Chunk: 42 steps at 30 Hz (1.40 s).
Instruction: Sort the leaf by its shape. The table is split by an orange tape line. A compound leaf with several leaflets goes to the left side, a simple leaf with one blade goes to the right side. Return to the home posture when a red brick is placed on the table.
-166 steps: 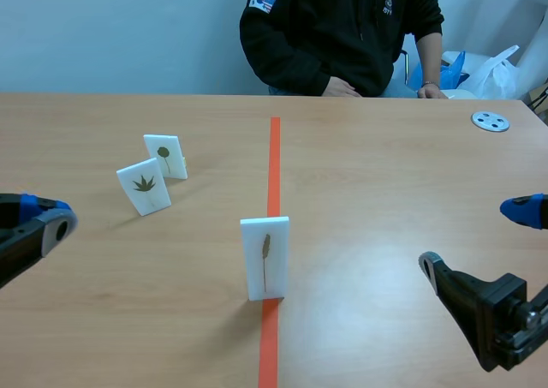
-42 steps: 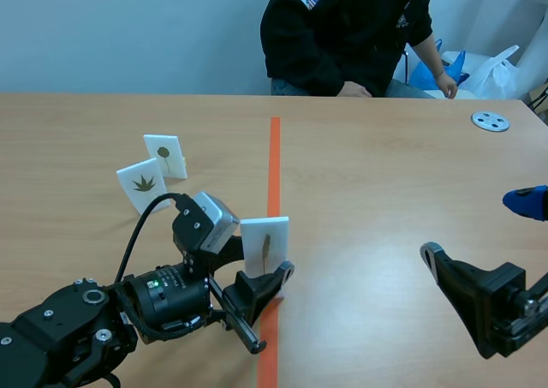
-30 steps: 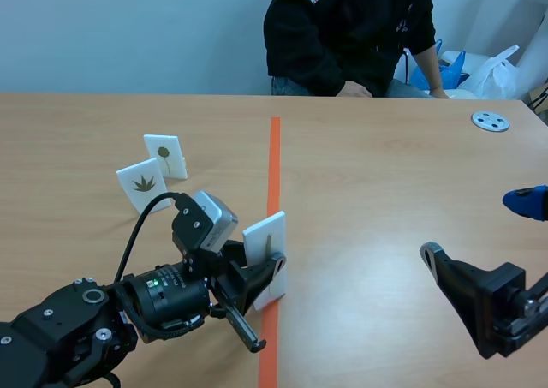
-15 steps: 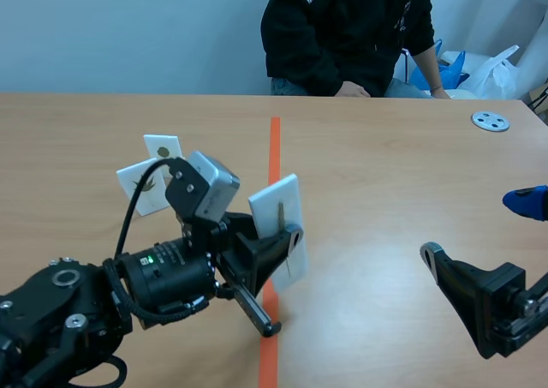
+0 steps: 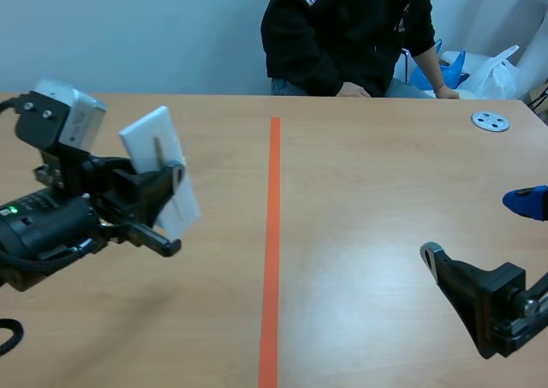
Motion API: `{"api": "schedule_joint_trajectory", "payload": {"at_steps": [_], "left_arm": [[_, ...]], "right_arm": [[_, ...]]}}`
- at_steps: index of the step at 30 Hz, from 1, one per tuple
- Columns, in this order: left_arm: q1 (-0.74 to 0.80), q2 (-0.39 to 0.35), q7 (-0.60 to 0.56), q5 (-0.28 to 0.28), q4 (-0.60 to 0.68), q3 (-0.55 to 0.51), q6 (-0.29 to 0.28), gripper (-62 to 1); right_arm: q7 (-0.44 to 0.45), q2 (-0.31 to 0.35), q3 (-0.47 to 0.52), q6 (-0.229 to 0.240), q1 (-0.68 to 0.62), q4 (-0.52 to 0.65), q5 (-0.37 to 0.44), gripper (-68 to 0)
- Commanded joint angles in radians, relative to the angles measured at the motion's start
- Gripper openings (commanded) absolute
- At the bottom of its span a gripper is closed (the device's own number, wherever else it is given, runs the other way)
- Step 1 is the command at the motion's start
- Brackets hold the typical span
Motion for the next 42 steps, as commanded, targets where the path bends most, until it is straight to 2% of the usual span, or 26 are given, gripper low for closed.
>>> {"api": "schedule_joint_trajectory", "payload": {"at_steps": [1, 5, 10, 19, 27, 37, 39, 42], "left_arm": [[-0.011, -0.008, -0.006, -0.04, -0.008, -0.019, 0.019, -57.1], [-0.017, -0.008, -0.008, -0.056, -0.012, -0.079, 0.073, -57.1], [-0.035, -0.008, -0.029, -0.056, -0.064, -0.098, 0.123, -57.1], [-0.171, -0.006, -0.135, -0.055, -0.338, -0.098, 0.134, -57.1], [-0.266, -0.003, -0.248, -0.055, -0.557, -0.099, 0.197, -57.0], [-0.288, -0.003, -0.335, -0.055, -0.682, -0.098, 0.208, -56.6], [-0.288, -0.003, -0.352, -0.055, -0.689, -0.098, 0.208, -53.0], [-0.288, -0.003, -0.368, -0.055, -0.694, -0.098, 0.208, -41.1]], "right_arm": [[0.014, 0.002, 0.004, 0.0, 0.011, 0.019, 0.004, -1.6], [0.015, 0.002, 0.004, 0.0, 0.011, 0.019, 0.004, -1.6], [0.014, 0.002, 0.004, 0.0, 0.012, 0.019, 0.004, -1.6], [0.014, 0.002, 0.004, 0.0, 0.012, 0.019, 0.004, -1.6], [0.014, -0.001, 0.004, 0.0, 0.012, 0.019, 0.004, -1.6], [0.014, -0.001, 0.004, 0.0, 0.012, 0.019, 0.004, -1.6], [0.015, -0.001, 0.004, 0.0, 0.012, 0.019, 0.004, -1.6], [0.014, -0.001, 0.004, 0.0, 0.012, 0.019, 0.004, -1.6]]}}
